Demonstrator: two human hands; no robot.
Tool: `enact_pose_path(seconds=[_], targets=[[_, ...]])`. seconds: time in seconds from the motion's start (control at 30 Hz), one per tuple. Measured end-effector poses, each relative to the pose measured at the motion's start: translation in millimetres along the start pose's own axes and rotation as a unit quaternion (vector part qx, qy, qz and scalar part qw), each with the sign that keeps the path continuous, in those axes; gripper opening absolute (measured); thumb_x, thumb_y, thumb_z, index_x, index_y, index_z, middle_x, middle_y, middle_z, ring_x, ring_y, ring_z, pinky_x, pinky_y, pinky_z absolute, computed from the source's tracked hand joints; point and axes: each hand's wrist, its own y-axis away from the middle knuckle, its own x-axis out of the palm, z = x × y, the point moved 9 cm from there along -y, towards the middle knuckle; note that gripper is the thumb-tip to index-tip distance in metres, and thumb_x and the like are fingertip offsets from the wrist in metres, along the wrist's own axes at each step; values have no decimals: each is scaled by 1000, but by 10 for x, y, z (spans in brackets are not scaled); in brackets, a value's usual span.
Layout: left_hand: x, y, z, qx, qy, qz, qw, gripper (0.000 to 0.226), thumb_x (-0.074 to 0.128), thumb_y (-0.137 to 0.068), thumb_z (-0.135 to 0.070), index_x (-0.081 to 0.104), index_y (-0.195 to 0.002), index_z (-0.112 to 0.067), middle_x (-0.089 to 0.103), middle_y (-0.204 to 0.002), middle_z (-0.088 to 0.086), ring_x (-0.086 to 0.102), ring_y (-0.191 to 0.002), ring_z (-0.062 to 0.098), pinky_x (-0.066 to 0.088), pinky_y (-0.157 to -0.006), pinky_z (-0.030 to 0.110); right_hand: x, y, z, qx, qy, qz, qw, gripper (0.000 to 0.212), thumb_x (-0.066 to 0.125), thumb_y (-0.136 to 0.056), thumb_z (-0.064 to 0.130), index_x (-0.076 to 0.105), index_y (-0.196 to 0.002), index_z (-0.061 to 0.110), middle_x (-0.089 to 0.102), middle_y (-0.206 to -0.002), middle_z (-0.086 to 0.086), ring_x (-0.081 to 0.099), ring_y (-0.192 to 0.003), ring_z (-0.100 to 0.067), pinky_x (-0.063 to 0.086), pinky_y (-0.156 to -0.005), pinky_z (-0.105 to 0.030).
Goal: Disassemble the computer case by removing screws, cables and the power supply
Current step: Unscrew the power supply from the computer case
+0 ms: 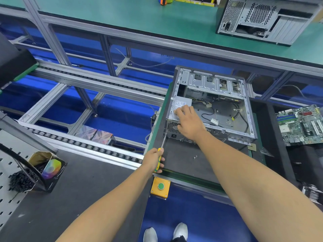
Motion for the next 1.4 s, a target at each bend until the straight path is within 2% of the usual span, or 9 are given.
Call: enact_pose_path(seconds=[0.23,0.43,0.73,0.87,0.93,1.07,1.17,1.27,1.4], targets=[[18,-26,-28,-30,-30,-5,999,37,38,-109,-46,57,-112,-14,59,-83,7,44,-56,18,38,-51,25,9,2,0,2,4,4,1000,45,63,-80,15,50,-124,13,46,-121,-9,40,-106,-28,41,-95,-38],[46,-29,8,32,-52,-16,998,34,65,-100,-31,33,-99,-18,51,-84,11,50,-61,18,42,-43,26,4,6,0,4,6,7,1000,46,64,-80,15,51,-124,13,46,-122,-9,40,-107,-29,41,-97,-38],[93,-35,-30,55,-70,-35,995,31,54,-105,-39,51,-91,-11,64,-88,9,59,-76,27,58,-81,52,-14,8,12,4,5,5,1000,47,65,-77,13,52,-122,12,47,-121,-10,41,-105,-29,41,-94,-38],[146,-33,16,17,-32,-22,999,39,41,-110,-41,63,-101,-10,57,-86,3,51,-67,21,49,-55,33,-14,10,10,7,5,3,1000,47,65,-76,10,52,-121,12,47,-120,-9,41,-104,-29,41,-92,-37],[122,-42,4,11,-20,-35,999,40,38,-110,-43,61,-102,-11,53,-83,3,48,-62,19,41,-52,28,-10,8,7,8,6,6,1000,48,65,-76,9,51,-122,12,47,-120,-10,41,-105,-29,41,-93,-36],[36,-53,-19,40,-34,-65,996,33,61,-101,-39,36,-96,-18,49,-78,9,47,-58,21,39,-45,29,-10,9,5,12,2,11,1000,52,63,-75,4,50,-124,13,46,-122,-9,40,-107,-28,41,-93,-36],[-1,-40,20,48,-36,-75,995,36,71,-96,-28,35,-96,-20,54,-86,8,52,-63,18,45,-44,25,-5,7,7,15,0,17,1000,54,62,-74,2,50,-125,13,45,-123,-9,38,-108,-28,40,-93,-36],[-20,-47,41,57,-13,-85,995,35,71,-96,-36,42,-89,-18,60,-81,8,59,-64,18,51,-51,30,-4,5,5,13,0,20,1000,54,63,-75,1,49,-126,14,45,-125,-9,39,-109,-29,40,-94,-36],[9,-64,47,79,-73,-81,991,40,63,-98,-50,60,-82,-13,75,-82,5,72,-76,26,58,-78,43,-4,6,7,15,2,19,1000,54,62,-75,0,49,-125,14,45,-124,-8,39,-109,-29,41,-94,-36]])
